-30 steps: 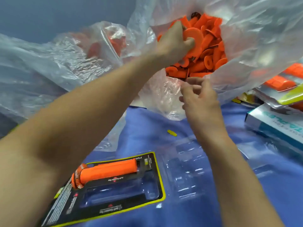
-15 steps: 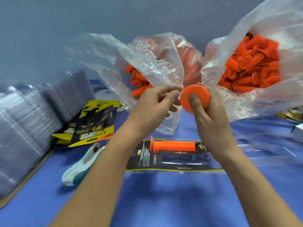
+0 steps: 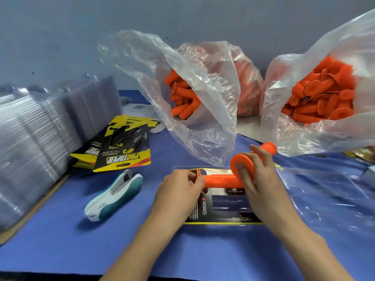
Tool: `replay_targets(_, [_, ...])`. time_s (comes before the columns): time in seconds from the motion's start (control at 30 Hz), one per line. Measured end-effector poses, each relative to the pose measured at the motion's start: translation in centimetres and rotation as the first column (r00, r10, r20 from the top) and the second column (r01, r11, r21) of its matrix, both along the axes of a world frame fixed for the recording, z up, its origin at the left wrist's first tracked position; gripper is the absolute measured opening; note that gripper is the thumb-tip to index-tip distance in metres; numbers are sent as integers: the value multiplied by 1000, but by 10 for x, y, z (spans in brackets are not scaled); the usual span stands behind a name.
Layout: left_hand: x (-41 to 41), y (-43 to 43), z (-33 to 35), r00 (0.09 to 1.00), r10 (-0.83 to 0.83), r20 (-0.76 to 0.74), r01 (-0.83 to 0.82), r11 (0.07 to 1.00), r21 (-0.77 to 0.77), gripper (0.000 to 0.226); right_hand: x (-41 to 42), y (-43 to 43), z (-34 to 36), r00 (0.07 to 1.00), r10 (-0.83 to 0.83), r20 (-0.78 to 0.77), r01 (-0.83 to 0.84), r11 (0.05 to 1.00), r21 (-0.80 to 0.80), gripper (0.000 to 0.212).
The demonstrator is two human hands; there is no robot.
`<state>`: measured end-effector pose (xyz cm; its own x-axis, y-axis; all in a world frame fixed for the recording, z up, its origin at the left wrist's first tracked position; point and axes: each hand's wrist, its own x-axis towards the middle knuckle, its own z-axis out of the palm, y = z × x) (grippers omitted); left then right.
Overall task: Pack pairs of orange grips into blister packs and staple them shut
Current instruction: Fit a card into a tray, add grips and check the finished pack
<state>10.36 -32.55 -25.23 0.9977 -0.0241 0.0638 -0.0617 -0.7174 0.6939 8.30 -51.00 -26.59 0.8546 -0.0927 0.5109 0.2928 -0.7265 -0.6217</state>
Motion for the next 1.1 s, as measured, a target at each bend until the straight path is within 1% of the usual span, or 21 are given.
replay_targets(0.07, [2, 2, -1, 999, 2, -34, -4, 999, -40, 34, -1, 1, 0, 1000, 10, -14, -11, 999, -33, 33])
replay_targets(0.17, [5, 3, -3, 999, 5, -54, -6, 999, -33, 32, -2, 2, 0, 999, -1, -43, -1, 999, -44, 48])
replay_targets(0.23, [5, 2, -4, 999, 7, -36, -7, 1000, -21, 29, -4, 3, 1, 999, -11, -46, 8, 999, -52, 51])
replay_targets(0.33, [4, 0, -5, 1000, 10, -18, -10, 1000, 5, 33, -3, 3, 0, 999, -9, -38, 7, 999, -48, 53])
replay_targets(0.4, [4, 0, -5, 1000, 18, -14, -18, 1000, 25, 36, -2, 1, 0, 999, 10, -36, -11, 1000, -22, 46])
replay_targets(0.5, [3, -1, -4, 1000, 25, 1, -25, 999, 48, 42, -1, -2, -1, 999, 44, -22, -44, 999, 31, 18])
replay_targets(0.53, [3, -2, -4, 1000, 27, 4, -27, 998, 51, 44, -1, -4, 0, 998, 53, -14, -53, 998, 43, 15])
replay_targets(0.67, [1, -1, -3, 999, 31, 6, -31, 998, 59, 47, -4, -5, 5, 996, 92, 22, -94, 992, 84, 25])
replay_targets(0.83, [1, 0, -4, 999, 31, 26, -32, 999, 43, 42, -10, -4, 11, 993, 120, -17, -116, 982, 146, 35])
replay_targets(0.97, [2, 1, -4, 1000, 12, 3, -12, 999, 38, 40, -16, -3, 19, 992, 121, -34, -111, 972, 207, 24])
replay_targets(1.03, [2, 1, -3, 1000, 5, -12, -5, 999, 49, 40, -17, -3, 22, 993, 119, -17, -112, 967, 230, 25])
replay_targets(1.1, [2, 2, -1, 999, 37, 22, -39, 996, 84, 37, -19, -3, 25, 994, 107, 17, -108, 971, 213, 25])
